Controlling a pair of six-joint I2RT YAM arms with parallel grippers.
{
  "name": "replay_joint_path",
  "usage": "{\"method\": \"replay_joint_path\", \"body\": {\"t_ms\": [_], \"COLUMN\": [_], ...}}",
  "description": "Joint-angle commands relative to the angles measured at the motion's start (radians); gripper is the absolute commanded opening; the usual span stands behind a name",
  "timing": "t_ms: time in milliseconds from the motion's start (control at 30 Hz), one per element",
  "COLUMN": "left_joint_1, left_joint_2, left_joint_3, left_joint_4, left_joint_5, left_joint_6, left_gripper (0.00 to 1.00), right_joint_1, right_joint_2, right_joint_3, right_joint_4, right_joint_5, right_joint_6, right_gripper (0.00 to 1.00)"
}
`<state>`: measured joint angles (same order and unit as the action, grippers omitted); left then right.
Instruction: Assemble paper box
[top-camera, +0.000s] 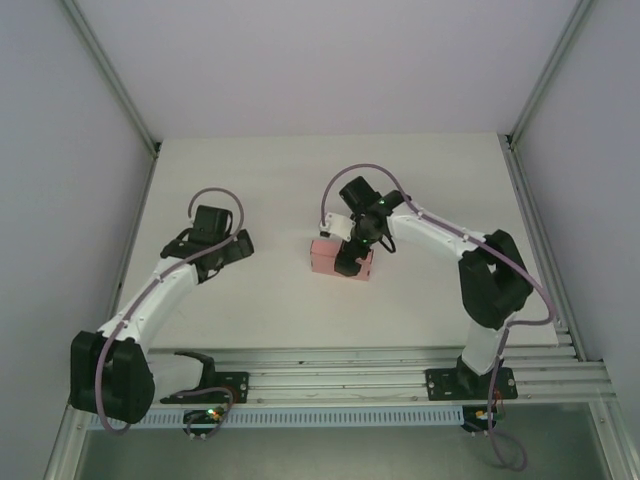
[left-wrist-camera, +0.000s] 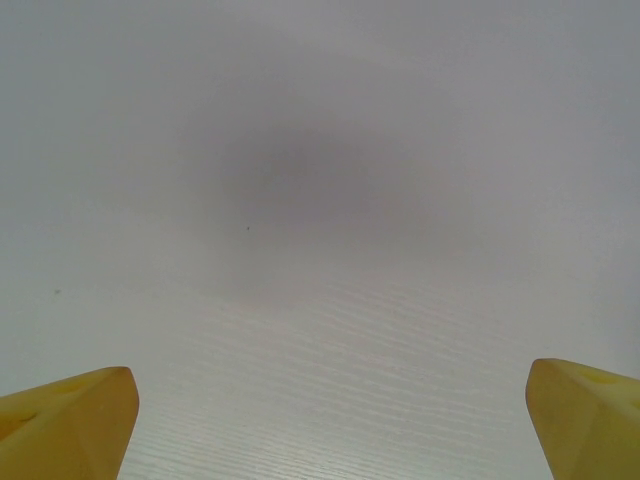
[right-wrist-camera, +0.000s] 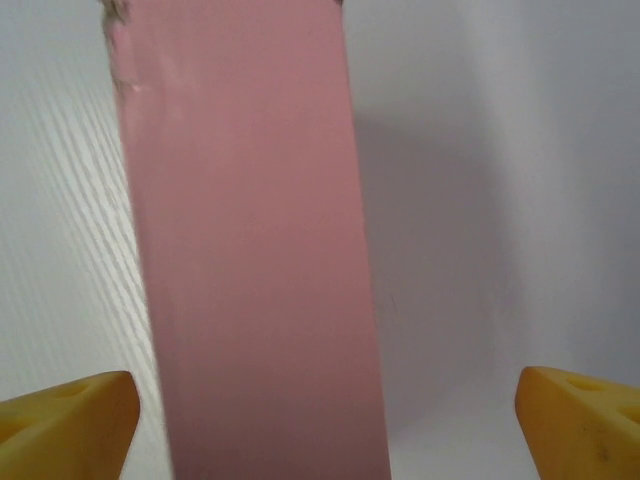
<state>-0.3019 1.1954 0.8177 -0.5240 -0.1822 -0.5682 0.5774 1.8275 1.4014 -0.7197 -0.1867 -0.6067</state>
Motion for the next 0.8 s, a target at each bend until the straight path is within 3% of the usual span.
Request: {"method": "replay_joint_path", "body": {"t_ms": [0, 100, 167, 267, 467, 533, 600, 667, 767], "left_joint_1": [0.007, 0.011, 0.012, 0.012, 0.014, 0.016, 0.015, 0.015, 0.018], "left_joint_2": [-0.019, -0.024, -0.032, -0.057, -0.11, -0.122, -0.129, -0.133, -0.133], "left_joint_3": [-0.016, -0.011, -0.01, -0.021, -0.049, -0.051, -0.052, -0.054, -0.056], "left_joint_4": [0.003, -0.008, -0.011, -0.008, -0.002, -0.004, -0.005, -0.004, -0.006], "left_joint_5": [0.021, 0.018, 0.02, 0.029, 0.028, 0.021, 0.017, 0.015, 0.012], "left_joint_6": [-0.009, -0.006, -0.001, -0.002, -0.001, -0.004, -0.004, -0.006, -0.006], "left_gripper": [1.0, 1.0, 1.0, 1.0, 1.0, 1.0, 1.0, 1.0, 1.0], "right_joint_1": [0.009, 0.016, 0.016, 0.017, 0.02, 0.029, 0.039, 0.044, 0.045], "right_joint_2": [0.053, 0.097, 0.116, 0.115, 0.037, 0.0, -0.038, -0.073, -0.085], "right_joint_3": [0.057, 0.109, 0.144, 0.17, 0.145, 0.089, -0.004, -0.132, -0.242], "right_joint_4": [-0.112, -0.184, -0.233, -0.272, -0.113, 0.048, 0.238, 0.483, 0.669], "right_joint_5": [0.035, 0.024, 0.021, 0.032, 0.245, 0.376, 0.45, 0.474, 0.468], "right_joint_6": [-0.079, -0.112, -0.125, -0.143, -0.132, -0.158, -0.238, -0.331, -0.425], "right_gripper": [0.86, 0.69, 0.51, 0.4, 0.38, 0.42, 0.3, 0.31, 0.36]}}
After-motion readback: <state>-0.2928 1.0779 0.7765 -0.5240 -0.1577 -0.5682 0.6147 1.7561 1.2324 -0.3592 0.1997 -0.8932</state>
